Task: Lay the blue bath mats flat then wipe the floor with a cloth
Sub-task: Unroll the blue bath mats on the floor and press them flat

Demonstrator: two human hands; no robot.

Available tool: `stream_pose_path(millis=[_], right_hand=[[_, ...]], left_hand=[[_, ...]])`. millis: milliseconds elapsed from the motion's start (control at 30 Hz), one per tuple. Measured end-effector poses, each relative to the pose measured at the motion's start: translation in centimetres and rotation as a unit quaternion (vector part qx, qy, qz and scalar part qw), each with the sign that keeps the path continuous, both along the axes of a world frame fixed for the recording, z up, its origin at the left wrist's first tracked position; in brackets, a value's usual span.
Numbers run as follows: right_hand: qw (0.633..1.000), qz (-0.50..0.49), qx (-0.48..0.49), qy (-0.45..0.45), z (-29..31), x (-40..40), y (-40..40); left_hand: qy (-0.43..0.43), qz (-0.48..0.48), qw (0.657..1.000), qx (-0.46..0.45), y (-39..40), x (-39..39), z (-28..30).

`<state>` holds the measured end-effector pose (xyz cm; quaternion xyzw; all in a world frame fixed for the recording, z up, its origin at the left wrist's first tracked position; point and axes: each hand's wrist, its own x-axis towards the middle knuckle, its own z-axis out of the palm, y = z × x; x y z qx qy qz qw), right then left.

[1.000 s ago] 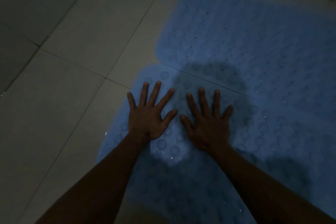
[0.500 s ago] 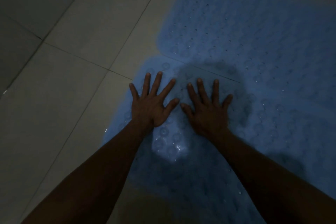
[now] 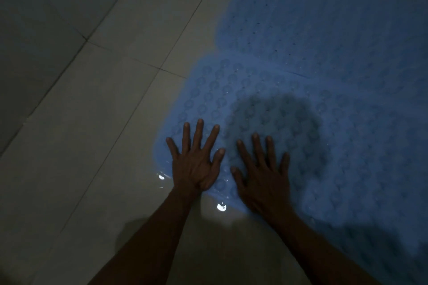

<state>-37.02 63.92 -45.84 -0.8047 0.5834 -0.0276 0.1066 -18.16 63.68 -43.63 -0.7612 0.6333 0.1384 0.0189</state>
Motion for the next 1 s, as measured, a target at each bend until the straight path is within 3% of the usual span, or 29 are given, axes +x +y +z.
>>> stream_pose_path(millis=[400,733,833,1000], right_hand=[[0.999,-0.009,-0.036,0.003,-0.4,0.4,0.0],[0.997,0.005,0.065,-0.042,1.5,-1.3,-0.1],[0.994,-0.070,0.054,-0.064,2.4,-5.5,1.3],[0.956,-0.285,0.047,-0.044,3.3,-18.0,5.2]], left_hand=[[0.005,0.015,1.000,-0.019,-0.1,-0.2,-0.6],[0.003,0.042,0.999,0.032,-0.1,-1.9,1.0],[0.027,0.035,0.999,-0.020,0.7,-5.9,1.5],[0.060,-0.135,0.989,-0.030,2.3,-17.4,1.2]])
